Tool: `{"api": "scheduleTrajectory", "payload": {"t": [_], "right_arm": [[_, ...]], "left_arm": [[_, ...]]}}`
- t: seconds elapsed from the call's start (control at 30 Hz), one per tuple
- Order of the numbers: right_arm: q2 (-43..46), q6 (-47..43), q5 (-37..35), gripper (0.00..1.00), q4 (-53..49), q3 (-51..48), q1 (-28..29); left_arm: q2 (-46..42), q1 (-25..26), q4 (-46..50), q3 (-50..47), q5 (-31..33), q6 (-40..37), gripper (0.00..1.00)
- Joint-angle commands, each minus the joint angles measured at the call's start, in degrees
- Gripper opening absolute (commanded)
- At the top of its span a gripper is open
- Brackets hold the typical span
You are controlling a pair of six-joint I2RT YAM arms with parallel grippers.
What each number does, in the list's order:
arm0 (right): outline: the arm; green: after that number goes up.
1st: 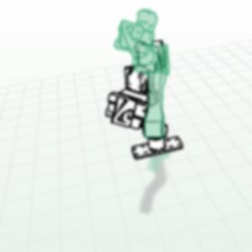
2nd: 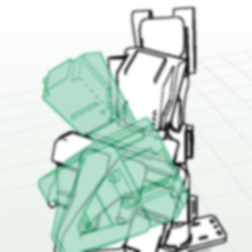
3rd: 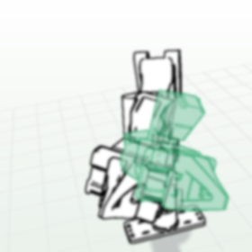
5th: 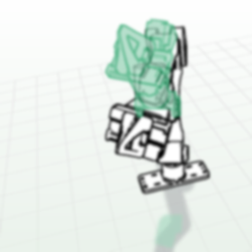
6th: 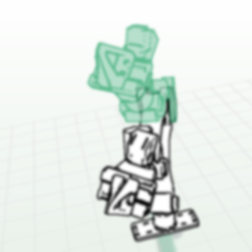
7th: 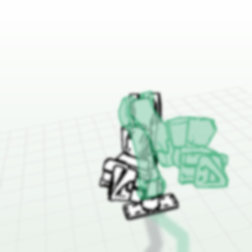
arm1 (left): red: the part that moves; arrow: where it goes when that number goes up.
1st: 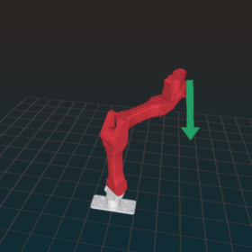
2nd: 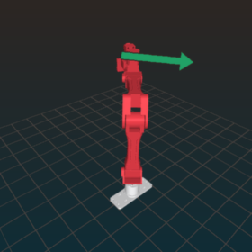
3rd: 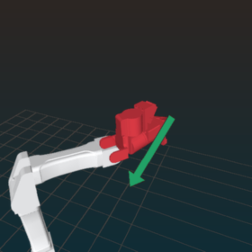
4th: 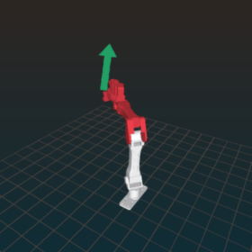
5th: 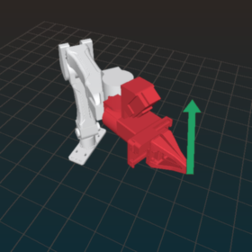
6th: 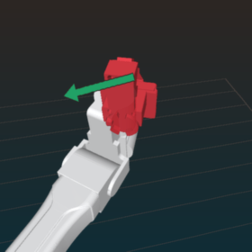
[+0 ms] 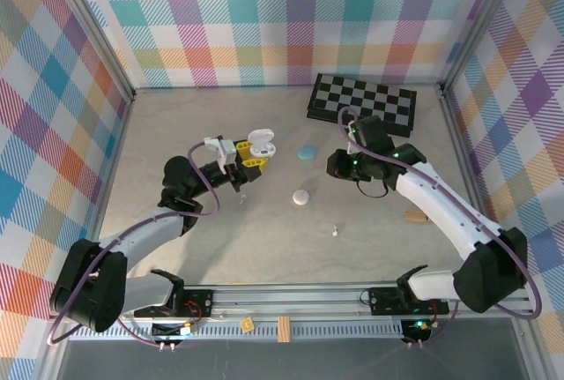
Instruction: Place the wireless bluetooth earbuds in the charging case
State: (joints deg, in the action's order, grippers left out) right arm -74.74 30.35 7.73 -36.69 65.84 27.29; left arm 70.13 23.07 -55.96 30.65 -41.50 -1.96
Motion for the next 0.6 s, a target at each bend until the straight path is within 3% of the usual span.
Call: {"api": "scheduleTrajectory", "payload": {"t": [0.0,0.3,0.57], "right_arm": [[1.4,2.0,9.9,0.23,4.8,2.9,-1.1],[0.7,0.0,15.6,0.24,8.7,9.2,-1.1],[-1.5,0.2,19.5,0.24,10.6,12.5,-0.4]], "left_arm": [[1.1,2.7,1.4,1.9,7.8,-6.5,0.34],[5.9,10.2,-1.6,3.2,22.0,-11.8,0.34],[11.8,13.8,-3.3,6.5,25.1,-12.7,0.34]]}}
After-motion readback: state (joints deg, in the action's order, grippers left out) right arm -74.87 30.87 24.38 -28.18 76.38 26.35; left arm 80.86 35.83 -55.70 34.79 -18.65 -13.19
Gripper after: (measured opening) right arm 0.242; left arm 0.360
